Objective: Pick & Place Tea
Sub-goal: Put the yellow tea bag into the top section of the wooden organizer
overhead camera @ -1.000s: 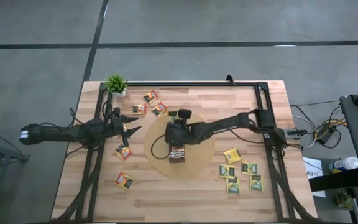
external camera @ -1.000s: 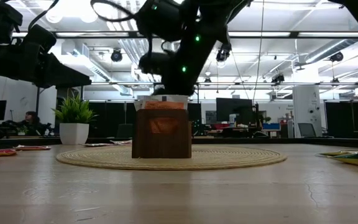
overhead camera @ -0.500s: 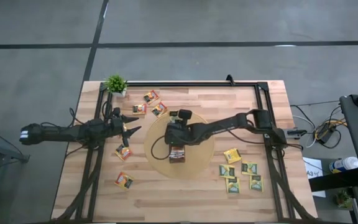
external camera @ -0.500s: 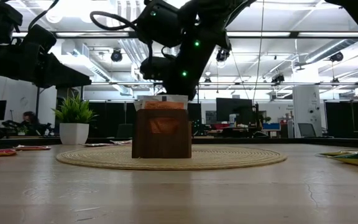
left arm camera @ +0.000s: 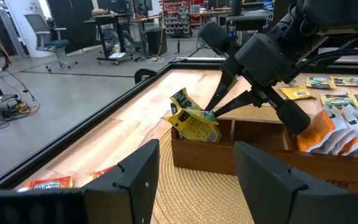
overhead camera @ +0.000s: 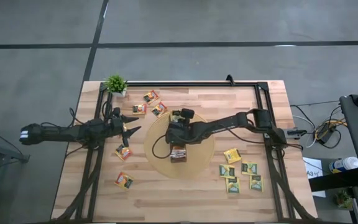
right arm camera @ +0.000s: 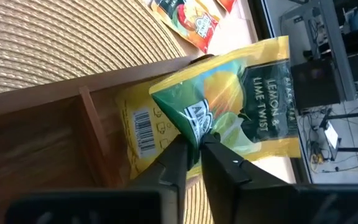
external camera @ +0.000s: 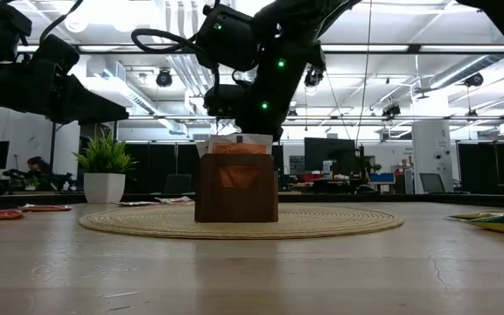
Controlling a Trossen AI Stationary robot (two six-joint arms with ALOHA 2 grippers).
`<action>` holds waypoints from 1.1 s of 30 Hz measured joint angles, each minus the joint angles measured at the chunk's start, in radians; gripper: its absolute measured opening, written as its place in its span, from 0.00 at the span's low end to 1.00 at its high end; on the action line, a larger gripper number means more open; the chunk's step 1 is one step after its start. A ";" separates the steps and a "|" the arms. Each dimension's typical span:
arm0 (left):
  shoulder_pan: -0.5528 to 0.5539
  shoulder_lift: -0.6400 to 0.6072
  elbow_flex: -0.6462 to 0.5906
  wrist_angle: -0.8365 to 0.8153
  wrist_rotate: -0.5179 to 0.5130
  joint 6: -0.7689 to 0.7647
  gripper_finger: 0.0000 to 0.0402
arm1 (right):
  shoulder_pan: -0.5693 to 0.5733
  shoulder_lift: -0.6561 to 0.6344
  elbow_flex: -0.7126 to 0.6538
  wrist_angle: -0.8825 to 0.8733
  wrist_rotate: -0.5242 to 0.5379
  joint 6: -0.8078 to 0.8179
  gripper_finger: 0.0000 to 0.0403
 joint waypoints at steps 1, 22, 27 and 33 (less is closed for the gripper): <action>0.000 0.000 0.000 0.000 0.000 0.000 0.50 | 0.000 0.000 0.002 -0.005 0.000 0.000 0.12; 0.000 0.000 0.000 0.000 0.000 0.000 0.50 | 0.020 -0.002 0.174 -0.249 -0.037 0.054 0.40; -0.001 0.000 0.000 0.000 0.000 0.000 0.50 | 0.012 -0.002 0.148 -0.238 -0.037 0.004 0.38; -0.001 0.000 0.000 0.000 0.000 0.000 0.50 | -0.016 -0.002 0.069 -0.163 -0.061 -0.037 0.36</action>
